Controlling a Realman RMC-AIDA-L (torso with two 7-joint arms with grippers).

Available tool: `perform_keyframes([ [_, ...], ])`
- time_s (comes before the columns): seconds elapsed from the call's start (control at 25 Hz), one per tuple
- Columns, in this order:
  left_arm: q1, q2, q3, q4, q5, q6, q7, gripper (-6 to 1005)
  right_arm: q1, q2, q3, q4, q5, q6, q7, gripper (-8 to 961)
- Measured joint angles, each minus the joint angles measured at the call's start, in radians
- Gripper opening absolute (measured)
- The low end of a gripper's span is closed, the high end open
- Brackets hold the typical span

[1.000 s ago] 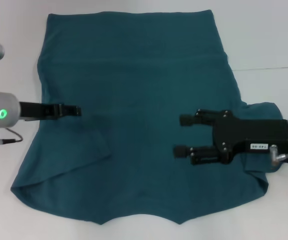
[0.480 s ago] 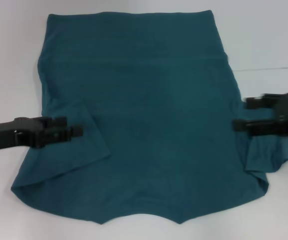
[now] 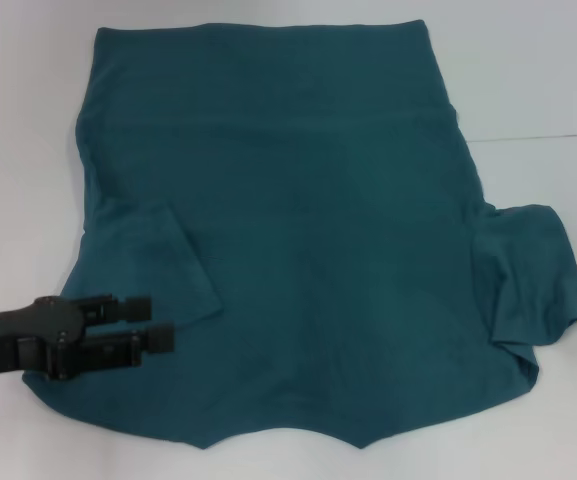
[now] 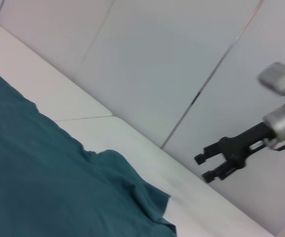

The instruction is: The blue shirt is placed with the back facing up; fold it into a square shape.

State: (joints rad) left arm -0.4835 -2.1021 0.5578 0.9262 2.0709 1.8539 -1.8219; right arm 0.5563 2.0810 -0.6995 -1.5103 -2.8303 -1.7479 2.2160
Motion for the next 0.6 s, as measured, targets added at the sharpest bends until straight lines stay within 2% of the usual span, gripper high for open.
perform_keyframes([
  [0.12,0.007,-0.006,0.0,-0.004,0.0,0.005,0.004,751,0.001,0.01,-0.066,0.029,-0.088,0.043,0.044,900],
  [0.32,0.01,-0.007,-0.001,-0.012,-0.001,0.001,0.008,751,-0.017,0.009,-0.179,0.102,-0.098,0.139,0.135,898],
  [0.36,0.01,-0.007,-0.001,-0.012,-0.001,0.001,0.007,751,-0.019,0.005,-0.218,0.129,-0.1,0.165,0.171,898],
  [0.6,0.011,-0.007,-0.001,-0.012,-0.001,-0.006,0.005,751,-0.018,-0.013,-0.298,0.193,-0.101,0.21,0.254,896],
])
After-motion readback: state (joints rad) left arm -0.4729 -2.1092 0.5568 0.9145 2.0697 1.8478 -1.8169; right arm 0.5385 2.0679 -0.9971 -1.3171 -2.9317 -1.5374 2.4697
